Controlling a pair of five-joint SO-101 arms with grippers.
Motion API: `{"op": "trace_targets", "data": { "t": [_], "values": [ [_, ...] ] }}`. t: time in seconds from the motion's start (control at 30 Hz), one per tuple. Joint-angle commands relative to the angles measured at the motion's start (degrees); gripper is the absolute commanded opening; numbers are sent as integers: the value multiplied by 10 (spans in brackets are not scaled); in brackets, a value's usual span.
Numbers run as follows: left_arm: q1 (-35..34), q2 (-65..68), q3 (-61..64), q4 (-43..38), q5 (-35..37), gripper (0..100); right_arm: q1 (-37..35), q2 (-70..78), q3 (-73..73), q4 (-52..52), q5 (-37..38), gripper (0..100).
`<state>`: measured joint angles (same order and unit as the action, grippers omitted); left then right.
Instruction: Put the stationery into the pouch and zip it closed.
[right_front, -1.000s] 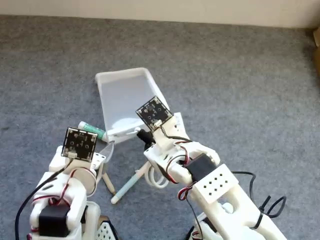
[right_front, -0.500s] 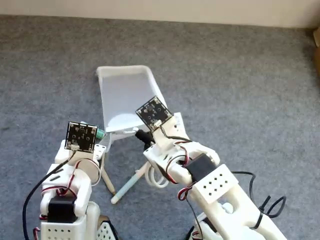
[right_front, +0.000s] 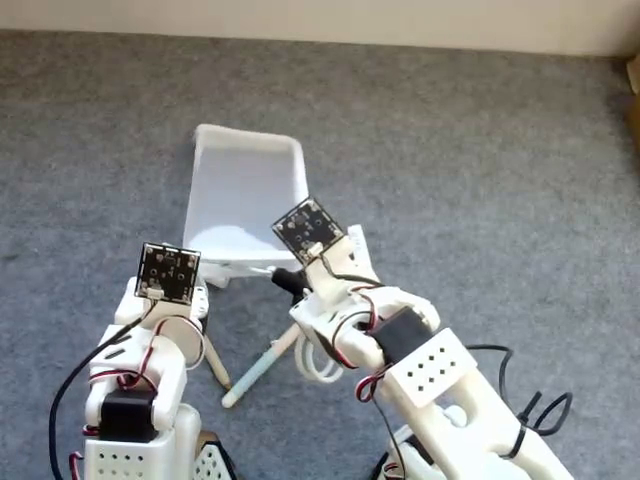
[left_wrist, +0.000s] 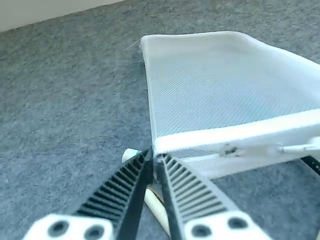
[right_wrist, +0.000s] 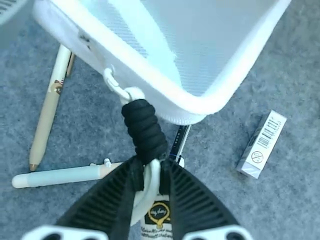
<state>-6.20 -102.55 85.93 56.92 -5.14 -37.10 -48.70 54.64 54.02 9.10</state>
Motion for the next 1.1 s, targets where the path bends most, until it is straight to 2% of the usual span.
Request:
{"op": "trace_targets", "data": {
  "t": [0.0, 0.17, 0.5, 0.73, 0.93, 1.07],
  "values": [
    [7, 0, -8, -11, 7, 6, 45, -6, -36, 6, -4, 5],
    [6, 0, -7, -11, 7, 6, 104, -6, -38, 31, -3, 5],
    [6, 0, -6, -11, 7, 6, 173, -6, -40, 78, -3, 5],
    [6, 0, -5, -11, 7, 6, 175, -6, -40, 80, -5, 5],
    [5, 0, -4, -11, 7, 6, 175, -6, -89, 150, -8, 5],
    [5, 0, -4, -11, 7, 6, 175, -6, -101, 156, -27, 5]
  ]
}}
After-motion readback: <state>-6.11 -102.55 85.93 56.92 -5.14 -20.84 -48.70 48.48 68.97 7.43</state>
